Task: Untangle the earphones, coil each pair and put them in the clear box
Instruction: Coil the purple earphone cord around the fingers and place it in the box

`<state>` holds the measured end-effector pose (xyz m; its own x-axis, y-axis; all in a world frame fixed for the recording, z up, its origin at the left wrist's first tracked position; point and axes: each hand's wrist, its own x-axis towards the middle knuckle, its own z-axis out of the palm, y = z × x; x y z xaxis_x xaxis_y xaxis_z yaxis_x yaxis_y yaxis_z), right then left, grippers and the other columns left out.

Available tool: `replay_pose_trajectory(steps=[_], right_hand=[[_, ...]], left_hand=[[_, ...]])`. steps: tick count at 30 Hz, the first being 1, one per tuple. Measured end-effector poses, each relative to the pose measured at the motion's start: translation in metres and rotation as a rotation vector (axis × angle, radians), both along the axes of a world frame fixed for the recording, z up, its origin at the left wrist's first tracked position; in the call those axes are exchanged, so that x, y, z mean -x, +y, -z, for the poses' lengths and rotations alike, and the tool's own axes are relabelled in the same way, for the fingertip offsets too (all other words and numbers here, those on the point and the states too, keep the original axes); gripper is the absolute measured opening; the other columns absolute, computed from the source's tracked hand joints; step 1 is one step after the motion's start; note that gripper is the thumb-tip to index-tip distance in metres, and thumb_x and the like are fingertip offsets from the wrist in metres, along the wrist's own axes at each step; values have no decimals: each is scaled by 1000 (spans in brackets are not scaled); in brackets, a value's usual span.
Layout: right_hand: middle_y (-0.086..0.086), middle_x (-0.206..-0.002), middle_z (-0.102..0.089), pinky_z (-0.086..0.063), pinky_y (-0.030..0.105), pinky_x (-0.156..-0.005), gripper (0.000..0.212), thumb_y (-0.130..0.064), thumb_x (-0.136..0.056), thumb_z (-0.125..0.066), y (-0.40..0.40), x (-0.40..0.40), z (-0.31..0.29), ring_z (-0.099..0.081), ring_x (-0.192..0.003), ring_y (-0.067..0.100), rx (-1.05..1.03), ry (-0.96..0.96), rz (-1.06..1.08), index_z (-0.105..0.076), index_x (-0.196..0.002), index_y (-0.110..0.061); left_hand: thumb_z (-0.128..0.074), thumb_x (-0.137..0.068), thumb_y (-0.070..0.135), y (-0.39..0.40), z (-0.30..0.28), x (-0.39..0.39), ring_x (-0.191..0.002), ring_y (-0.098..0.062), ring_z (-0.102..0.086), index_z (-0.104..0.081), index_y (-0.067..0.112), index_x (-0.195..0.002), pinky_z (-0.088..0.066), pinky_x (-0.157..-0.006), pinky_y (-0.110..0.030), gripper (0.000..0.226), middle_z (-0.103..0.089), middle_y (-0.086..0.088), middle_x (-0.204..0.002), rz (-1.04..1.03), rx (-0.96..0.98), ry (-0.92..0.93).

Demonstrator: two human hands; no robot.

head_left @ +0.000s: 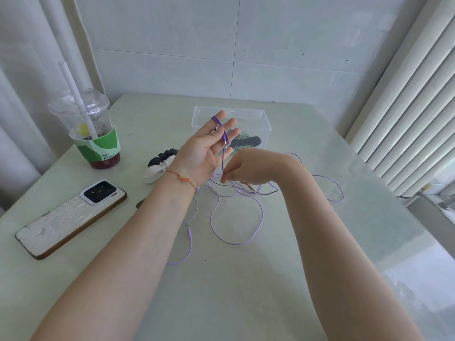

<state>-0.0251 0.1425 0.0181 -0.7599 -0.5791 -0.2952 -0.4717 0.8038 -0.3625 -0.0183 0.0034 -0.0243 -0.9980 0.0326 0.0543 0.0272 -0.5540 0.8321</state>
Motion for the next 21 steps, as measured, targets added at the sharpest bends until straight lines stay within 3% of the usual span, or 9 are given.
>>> replay_pose_trajectory(steps=[3,7,11,16,21], right_hand=[[-6,-62,-50,-37,16,-53,22,-31,-96,-54,2,-3,-8,-49,-55,6,84,44,-7,-72,-100,-19],[-1,-60,-42,-30,26,-50,24,-22,-92,-56,10,4,-15,-35,-51,13,310,185,110,-65,-72,-14],[-7,-67,-55,-35,25,-57,19,-26,-91,-61,19,17,-12,-44,-59,8,413,342,205,-68,-82,-11],[-8,-61,-49,-30,18,-50,18,-31,-82,-76,25,24,-10,-41,-55,6,559,378,278,-68,-77,-15],[6,-72,-66,-40,27,-60,12,-23,-84,-72,26,26,-8,-55,-66,16,616,339,299,-71,-82,-12]], left_hand=[[-49,-100,7,1,4,0,-111,-14,-65,-58,20,-127,-52,-94,-30,32,-69,2,-117,-56,116,-21],[-55,-96,4,3,7,1,-97,-17,-64,-65,19,-115,-53,-94,-34,27,-70,0,-101,-66,148,-48],[-50,-96,-3,4,8,4,-89,-20,-72,-66,12,-112,-55,-92,-32,27,-75,-3,-88,-18,174,-71],[-47,-97,-3,5,4,-1,-87,-25,-73,-67,8,-108,-57,-88,-33,25,-74,-9,-90,80,260,-120],[-50,-97,10,4,-3,-6,-90,-31,-72,-68,7,-107,-55,-92,-38,21,-73,-15,-91,165,245,-149]])
